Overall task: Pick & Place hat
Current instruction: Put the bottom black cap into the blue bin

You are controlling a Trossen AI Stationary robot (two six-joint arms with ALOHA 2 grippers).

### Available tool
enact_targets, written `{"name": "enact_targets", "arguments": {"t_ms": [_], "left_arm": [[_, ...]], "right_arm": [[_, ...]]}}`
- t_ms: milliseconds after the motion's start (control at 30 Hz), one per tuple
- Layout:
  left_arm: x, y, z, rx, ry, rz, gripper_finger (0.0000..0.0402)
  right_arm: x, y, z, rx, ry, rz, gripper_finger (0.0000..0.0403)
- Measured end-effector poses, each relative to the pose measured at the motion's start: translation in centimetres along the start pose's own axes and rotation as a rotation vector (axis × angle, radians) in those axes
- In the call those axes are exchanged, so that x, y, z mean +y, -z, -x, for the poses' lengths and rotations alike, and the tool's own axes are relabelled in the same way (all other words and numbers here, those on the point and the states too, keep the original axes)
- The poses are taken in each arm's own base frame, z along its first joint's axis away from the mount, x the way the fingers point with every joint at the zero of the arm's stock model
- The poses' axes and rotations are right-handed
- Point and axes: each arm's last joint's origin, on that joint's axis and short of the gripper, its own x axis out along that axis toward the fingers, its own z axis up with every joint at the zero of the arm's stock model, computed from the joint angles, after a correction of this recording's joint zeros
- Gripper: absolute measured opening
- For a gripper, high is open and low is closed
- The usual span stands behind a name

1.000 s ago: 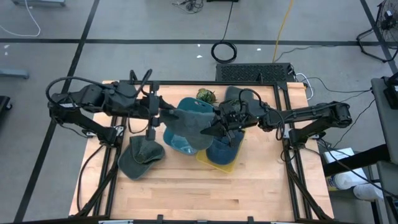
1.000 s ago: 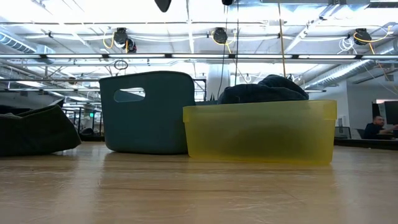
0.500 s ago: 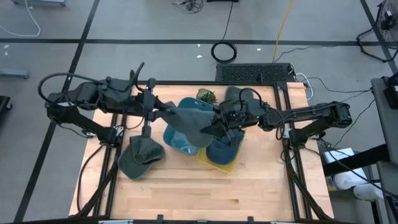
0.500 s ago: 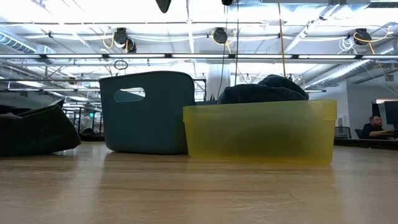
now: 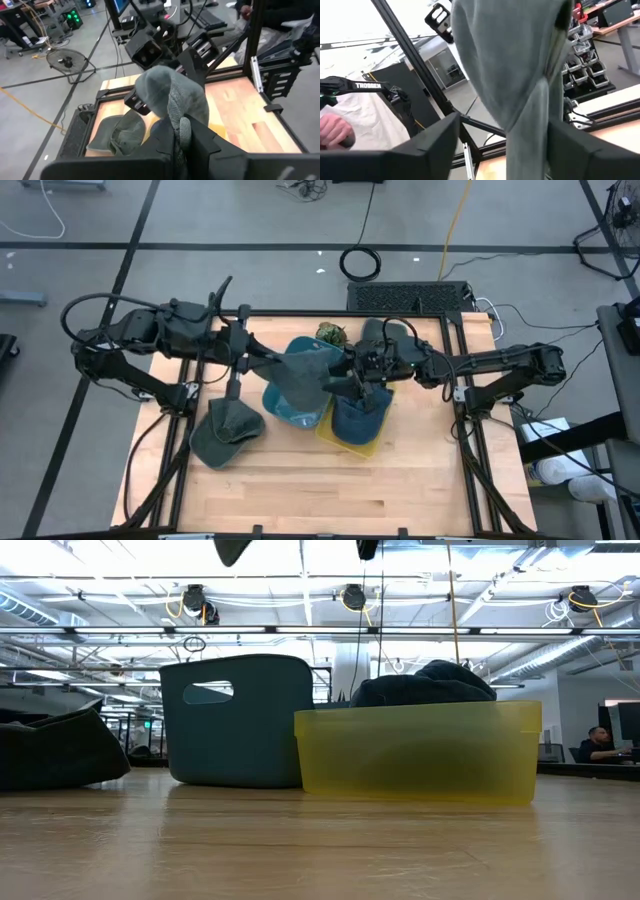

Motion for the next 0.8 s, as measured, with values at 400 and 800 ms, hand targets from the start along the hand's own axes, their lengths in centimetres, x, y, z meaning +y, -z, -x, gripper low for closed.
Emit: {"name": "enact_targets", "arguments": {"t_ms": [400, 800], "left_arm": [[0.0, 0.6, 0.8, 0.039, 0.088, 0.005, 0.0022], [0.3, 1.8, 0.8, 0.141, 0.149, -0.175, 0.0022]], "right_arm": [[-1.6, -1.4, 2.1, 0.062, 0.129, 0.029, 0.0353], [2.4, -5.5, 6.7, -0.070, 0.064, 0.196, 0.0346]]}}
